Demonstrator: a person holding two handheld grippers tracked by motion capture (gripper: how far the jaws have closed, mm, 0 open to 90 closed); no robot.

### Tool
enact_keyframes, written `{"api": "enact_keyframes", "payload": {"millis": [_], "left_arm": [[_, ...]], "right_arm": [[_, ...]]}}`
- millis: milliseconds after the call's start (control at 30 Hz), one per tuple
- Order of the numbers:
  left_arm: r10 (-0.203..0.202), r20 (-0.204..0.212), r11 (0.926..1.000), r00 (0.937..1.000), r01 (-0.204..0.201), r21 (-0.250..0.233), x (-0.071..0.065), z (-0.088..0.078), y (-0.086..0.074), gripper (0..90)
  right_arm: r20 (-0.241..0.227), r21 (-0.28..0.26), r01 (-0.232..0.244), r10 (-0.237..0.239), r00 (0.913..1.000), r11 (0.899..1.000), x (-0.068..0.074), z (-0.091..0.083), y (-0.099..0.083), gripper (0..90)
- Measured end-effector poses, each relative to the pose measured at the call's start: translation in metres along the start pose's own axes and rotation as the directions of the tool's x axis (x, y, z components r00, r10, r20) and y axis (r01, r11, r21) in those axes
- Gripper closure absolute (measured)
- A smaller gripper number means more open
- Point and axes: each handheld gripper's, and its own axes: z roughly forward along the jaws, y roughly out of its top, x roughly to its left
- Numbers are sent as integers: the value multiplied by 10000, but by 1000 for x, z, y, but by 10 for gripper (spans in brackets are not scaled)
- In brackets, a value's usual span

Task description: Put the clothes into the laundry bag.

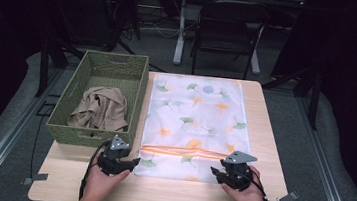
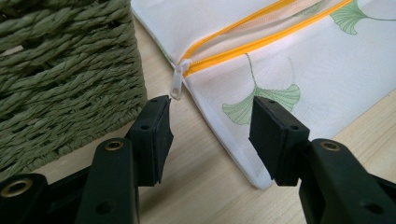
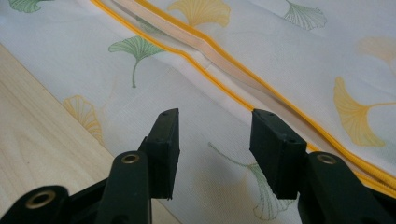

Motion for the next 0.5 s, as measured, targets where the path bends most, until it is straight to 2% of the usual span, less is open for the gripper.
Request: {"api": "enact_keyframes", "payload": {"millis": [100, 300, 500], "left_arm": [[-14, 30, 10000, 10000, 14, -88, 0, 0, 3, 484], [-191, 121, 9996, 9997, 193, -199, 0, 0, 4, 486], [-290, 200, 9994, 9994, 293, -166, -2, -2, 4, 474]], "right_arm": [[122, -27, 195, -195, 9997, 9998, -1, 0, 2, 519], [234, -311, -128, 136, 9996, 9994, -3, -5, 1, 507], [250, -211, -290, 295, 9993, 9994, -8, -4, 2, 497]]}}
